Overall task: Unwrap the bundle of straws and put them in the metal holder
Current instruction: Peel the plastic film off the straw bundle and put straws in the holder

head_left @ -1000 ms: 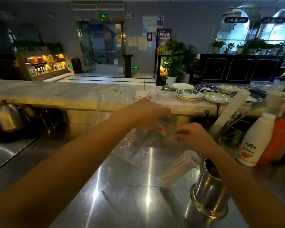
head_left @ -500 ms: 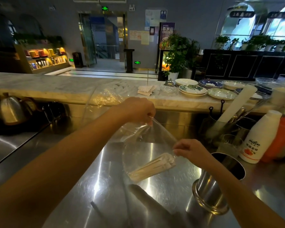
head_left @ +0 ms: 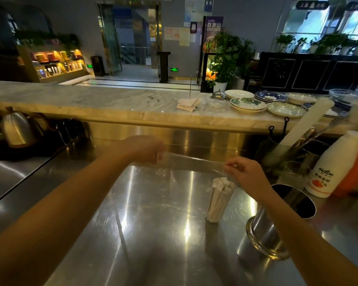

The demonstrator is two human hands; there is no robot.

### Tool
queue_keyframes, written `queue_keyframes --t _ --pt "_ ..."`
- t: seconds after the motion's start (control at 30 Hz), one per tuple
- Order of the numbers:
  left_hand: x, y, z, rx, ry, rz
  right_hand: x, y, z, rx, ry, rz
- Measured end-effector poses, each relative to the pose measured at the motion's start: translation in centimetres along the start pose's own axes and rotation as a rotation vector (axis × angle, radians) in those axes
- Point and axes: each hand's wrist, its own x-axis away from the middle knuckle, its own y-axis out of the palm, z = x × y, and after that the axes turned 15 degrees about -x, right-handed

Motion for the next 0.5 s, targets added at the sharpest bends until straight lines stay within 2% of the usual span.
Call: queue_keyframes --t 0.1,0.23,0.4,0.5 --pt "0.4 1.1 -0.4 0.061 -0.017 -0.024 0.4 0.2 1.2 -0.099 0.064 0.077" --pt "1.0 0.8 -1.2 0.065 -0.063 0.088 0.5 -0.1 1.4 -0.298 0.117 0.207" --pt "1.3 0.9 -1.4 0.122 -0.088 0.162 1.4 -0.4 1.9 -0.202 0.106 0.042" --pt "1.4 1.3 -1.5 0.131 -0.065 0.213 2.0 -0.4 2.4 -0.203 0.129 0.066"
